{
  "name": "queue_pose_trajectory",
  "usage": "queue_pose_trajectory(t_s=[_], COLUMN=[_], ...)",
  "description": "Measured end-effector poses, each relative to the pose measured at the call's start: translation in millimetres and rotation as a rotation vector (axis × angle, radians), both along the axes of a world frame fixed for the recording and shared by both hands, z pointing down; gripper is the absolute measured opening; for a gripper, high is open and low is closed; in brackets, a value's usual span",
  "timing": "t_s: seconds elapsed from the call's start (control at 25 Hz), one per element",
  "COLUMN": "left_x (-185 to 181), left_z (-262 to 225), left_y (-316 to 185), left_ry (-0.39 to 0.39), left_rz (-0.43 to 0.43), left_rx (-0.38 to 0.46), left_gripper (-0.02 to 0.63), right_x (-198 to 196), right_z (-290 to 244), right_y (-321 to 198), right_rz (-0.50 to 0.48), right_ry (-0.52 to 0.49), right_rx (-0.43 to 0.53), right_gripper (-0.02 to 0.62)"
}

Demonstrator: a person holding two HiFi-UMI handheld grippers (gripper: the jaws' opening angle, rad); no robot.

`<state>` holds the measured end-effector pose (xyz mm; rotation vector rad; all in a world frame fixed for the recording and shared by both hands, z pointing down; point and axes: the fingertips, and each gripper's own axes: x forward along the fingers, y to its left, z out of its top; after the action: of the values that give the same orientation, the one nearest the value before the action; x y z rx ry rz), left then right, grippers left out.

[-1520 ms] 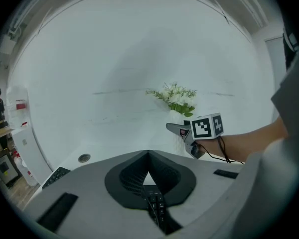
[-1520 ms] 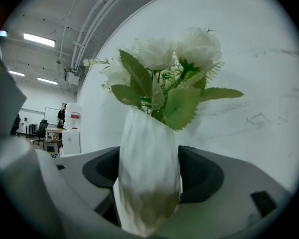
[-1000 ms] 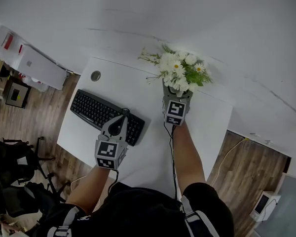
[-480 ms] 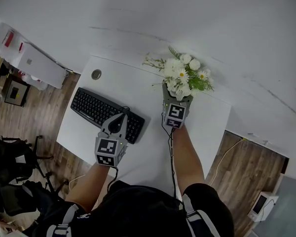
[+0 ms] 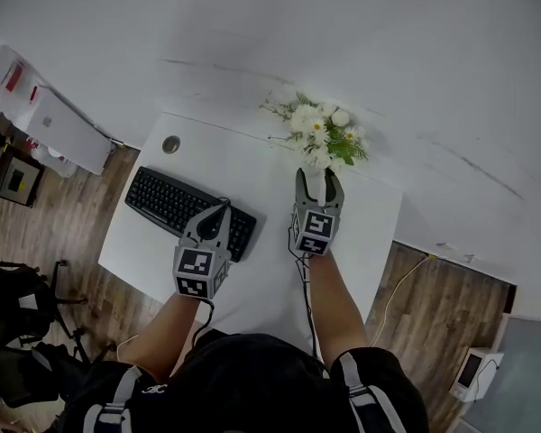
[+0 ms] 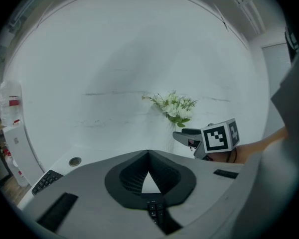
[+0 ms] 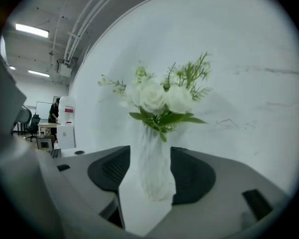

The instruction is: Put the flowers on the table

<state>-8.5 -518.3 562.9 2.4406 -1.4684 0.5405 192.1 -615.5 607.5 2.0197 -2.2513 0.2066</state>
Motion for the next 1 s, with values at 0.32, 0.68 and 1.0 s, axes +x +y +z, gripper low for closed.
queue_pose_trajectory(t_s=[0.32,0.68,1.0], left_x=[9.3,-5.3,5.5], left_z=[-45.8,-105.0,-119.2], left_y=[24.0,74.3,99.1], left_ry=[0.072,0.13,0.14], left_rz=[0.048,0.07,0.112], left_rx=[0.086,0.192,0.215], left_gripper=[0.002,0.002,0.002], right_x=[10.7,11.1,8.5], right_z=[-79.6,-177.4,-195.7], right_y=[90.5,191.8,238.0], right_rz=[0.07,0.098,0.104], right_ry=[-0.079,-0.123,-0.111], right_rx=[0.03,0.138,0.165], right_gripper=[0.003,0.003,0.003])
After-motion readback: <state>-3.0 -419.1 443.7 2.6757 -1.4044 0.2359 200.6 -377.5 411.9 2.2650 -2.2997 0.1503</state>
